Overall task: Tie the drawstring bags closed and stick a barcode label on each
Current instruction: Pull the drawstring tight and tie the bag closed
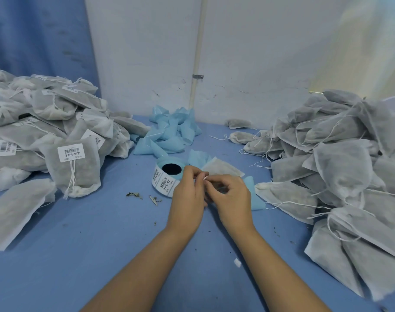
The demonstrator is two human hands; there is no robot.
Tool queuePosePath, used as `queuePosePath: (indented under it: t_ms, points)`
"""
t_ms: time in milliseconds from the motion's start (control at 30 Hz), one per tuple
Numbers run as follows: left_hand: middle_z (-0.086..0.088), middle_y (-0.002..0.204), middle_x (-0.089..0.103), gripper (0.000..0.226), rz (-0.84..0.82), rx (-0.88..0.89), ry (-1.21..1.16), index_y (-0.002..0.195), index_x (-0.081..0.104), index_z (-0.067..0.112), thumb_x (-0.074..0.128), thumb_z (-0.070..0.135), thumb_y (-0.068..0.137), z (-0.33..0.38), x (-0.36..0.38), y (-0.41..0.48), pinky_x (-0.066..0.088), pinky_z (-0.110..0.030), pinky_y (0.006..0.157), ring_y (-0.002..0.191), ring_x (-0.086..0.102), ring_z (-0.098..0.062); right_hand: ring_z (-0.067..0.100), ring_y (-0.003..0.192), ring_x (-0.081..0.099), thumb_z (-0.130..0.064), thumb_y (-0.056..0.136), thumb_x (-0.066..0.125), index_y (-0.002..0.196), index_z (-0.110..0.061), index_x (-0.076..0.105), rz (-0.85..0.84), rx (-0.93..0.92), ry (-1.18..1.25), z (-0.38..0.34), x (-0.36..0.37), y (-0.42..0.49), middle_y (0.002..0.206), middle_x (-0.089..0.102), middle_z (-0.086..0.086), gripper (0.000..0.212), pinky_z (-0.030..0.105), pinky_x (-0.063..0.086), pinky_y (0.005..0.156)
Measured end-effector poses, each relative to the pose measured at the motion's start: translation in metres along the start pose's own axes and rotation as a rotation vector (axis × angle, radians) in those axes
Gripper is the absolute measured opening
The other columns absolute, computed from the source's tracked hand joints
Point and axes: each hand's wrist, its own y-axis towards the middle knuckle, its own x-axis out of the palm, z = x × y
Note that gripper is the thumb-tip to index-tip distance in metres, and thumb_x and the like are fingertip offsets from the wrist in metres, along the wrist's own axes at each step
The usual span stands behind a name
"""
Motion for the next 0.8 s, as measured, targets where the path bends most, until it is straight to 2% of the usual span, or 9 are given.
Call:
queuePosePath:
  t_ms: [67, 167, 233, 333, 433, 533, 667, 767, 800]
  points:
    - [0.007, 0.082, 0.066, 0.01, -0.018, -0.015, -0.052, 0.091, 0.05, 0.019, 0.045, 0.016, 0.099, 0.0, 0.0, 0.001, 0.05, -0.018, 0.064, 0.068, 0.062, -0.001, 0.014, 0.082, 0.06, -0.013, 0.079, 0.073, 0.071, -0.031, 0.064, 0.021, 0.013, 0.011, -0.002, 0.002, -0.001, 0.079, 0.065, -0.013, 0.022, 0.024, 0.047, 0.074]
    - [-0.002, 0.096, 0.068, 0.008, -0.046, -0.055, -0.142, 0.096, 0.052, 0.013, 0.045, 0.013, 0.099, 0.0, -0.001, 0.003, 0.054, -0.023, 0.075, 0.085, 0.067, -0.01, 0.011, 0.074, 0.06, -0.005, 0.077, 0.071, 0.068, -0.022, 0.06, 0.023, 0.131, 0.161, -0.004, 0.005, -0.002, 0.083, 0.064, 0.001, 0.022, 0.021, 0.047, 0.069]
    - [-0.004, 0.098, 0.068, 0.011, -0.063, -0.048, -0.183, 0.092, 0.051, 0.015, 0.044, 0.011, 0.099, 0.001, -0.001, 0.002, 0.052, -0.019, 0.073, 0.085, 0.067, -0.009, 0.01, 0.073, 0.06, -0.002, 0.077, 0.07, 0.068, -0.017, 0.059, 0.039, 0.171, 0.241, -0.006, 0.005, -0.002, 0.085, 0.062, 0.005, 0.02, 0.022, 0.048, 0.069]
    - [-0.005, 0.096, 0.067, 0.014, -0.06, -0.007, -0.131, 0.089, 0.05, 0.019, 0.044, 0.012, 0.1, 0.002, 0.0, 0.003, 0.051, -0.018, 0.074, 0.085, 0.065, -0.012, -0.004, 0.071, 0.057, 0.003, 0.078, 0.068, 0.068, -0.01, 0.061, 0.067, 0.212, 0.329, -0.01, 0.004, -0.001, 0.092, 0.058, 0.01, 0.018, 0.01, 0.044, 0.067]
    - [-0.006, 0.091, 0.065, 0.014, -0.037, 0.006, -0.074, 0.088, 0.049, 0.019, 0.044, 0.014, 0.1, 0.0, -0.002, 0.005, 0.049, -0.024, 0.075, 0.084, 0.063, -0.017, 0.009, 0.073, 0.06, 0.0, 0.082, 0.065, 0.068, -0.011, 0.061, 0.007, 0.374, 0.506, -0.011, 0.002, 0.001, 0.084, 0.064, 0.008, 0.018, 0.017, 0.046, 0.07]
    - [0.003, 0.083, 0.062, 0.014, -0.021, 0.052, 0.002, 0.088, 0.051, 0.02, 0.046, 0.014, 0.099, -0.002, -0.004, 0.005, 0.043, -0.014, 0.07, 0.077, 0.058, -0.008, 0.009, 0.066, 0.064, -0.001, 0.085, 0.058, 0.073, -0.006, 0.062, -0.116, 0.473, 0.726, -0.014, -0.001, 0.003, 0.069, 0.069, 0.002, 0.014, 0.015, 0.051, 0.064]
    - [0.008, 0.079, 0.059, 0.014, -0.057, 0.099, 0.04, 0.087, 0.053, 0.018, 0.048, 0.012, 0.098, -0.001, -0.003, 0.004, 0.039, -0.008, 0.069, 0.071, 0.054, 0.004, 0.01, 0.068, 0.061, -0.007, 0.088, 0.051, 0.074, -0.009, 0.064, -0.147, 0.547, 0.869, -0.014, -0.007, 0.006, 0.074, 0.066, 0.003, 0.019, 0.021, 0.044, 0.066]
    - [0.004, 0.08, 0.061, 0.012, -0.071, 0.093, 0.013, 0.088, 0.056, 0.011, 0.049, 0.01, 0.097, 0.0, -0.003, 0.005, 0.04, -0.008, 0.07, 0.071, 0.055, 0.003, 0.01, 0.068, 0.056, -0.014, 0.076, 0.057, 0.078, -0.01, 0.061, -0.196, 0.603, 0.995, -0.013, -0.007, 0.007, 0.075, 0.062, 0.002, 0.005, 0.021, 0.038, 0.063]
    - [0.001, 0.081, 0.062, 0.011, -0.068, 0.088, -0.006, 0.088, 0.056, 0.01, 0.049, 0.009, 0.097, 0.001, -0.004, 0.005, 0.041, -0.008, 0.069, 0.072, 0.056, 0.001, 0.009, 0.067, 0.055, -0.017, 0.071, 0.059, 0.078, -0.011, 0.06, -0.211, 0.618, 1.032, -0.013, -0.007, 0.006, 0.074, 0.062, 0.001, 0.009, 0.02, 0.039, 0.06]
